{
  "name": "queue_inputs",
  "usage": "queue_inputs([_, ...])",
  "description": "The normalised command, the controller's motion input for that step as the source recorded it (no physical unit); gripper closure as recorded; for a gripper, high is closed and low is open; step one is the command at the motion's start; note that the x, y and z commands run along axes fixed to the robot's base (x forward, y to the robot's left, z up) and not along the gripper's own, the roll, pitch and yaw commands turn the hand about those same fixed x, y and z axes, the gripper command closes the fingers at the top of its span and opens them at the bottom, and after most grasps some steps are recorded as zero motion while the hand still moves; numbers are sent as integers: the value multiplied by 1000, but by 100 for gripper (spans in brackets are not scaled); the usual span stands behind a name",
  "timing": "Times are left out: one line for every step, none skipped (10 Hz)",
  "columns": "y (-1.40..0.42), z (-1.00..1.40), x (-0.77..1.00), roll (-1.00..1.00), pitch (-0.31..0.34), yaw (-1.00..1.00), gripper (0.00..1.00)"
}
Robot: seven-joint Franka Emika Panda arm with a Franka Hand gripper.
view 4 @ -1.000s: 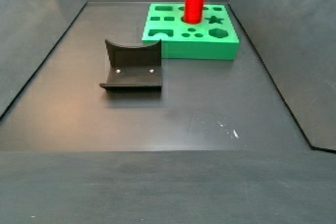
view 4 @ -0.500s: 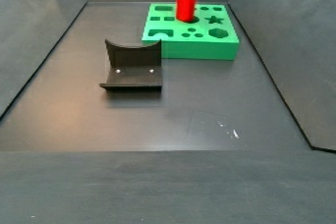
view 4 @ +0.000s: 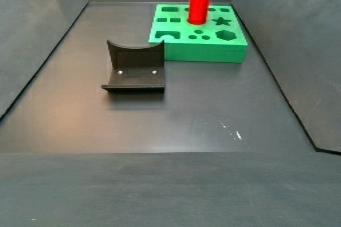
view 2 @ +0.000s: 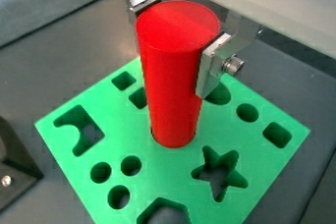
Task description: Insert the round object.
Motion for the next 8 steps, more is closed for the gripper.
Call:
queue_inputs([0, -469, 94, 0, -4, 0, 100])
queue_inputs([-80, -457, 349, -20, 0, 0, 100])
queue_inputs([-146, -366, 509, -37, 0, 0, 100])
queue_inputs([-146, -363, 566, -36, 0, 0, 100])
queue_inputs([-80, -340, 500, -7, 7, 0, 100])
queue_inputs([-11, -234, 223, -24, 0, -20, 100])
queue_inputs([0, -123, 63, -86, -16, -69, 100])
queue_inputs([0, 0, 74, 30, 47, 0, 100])
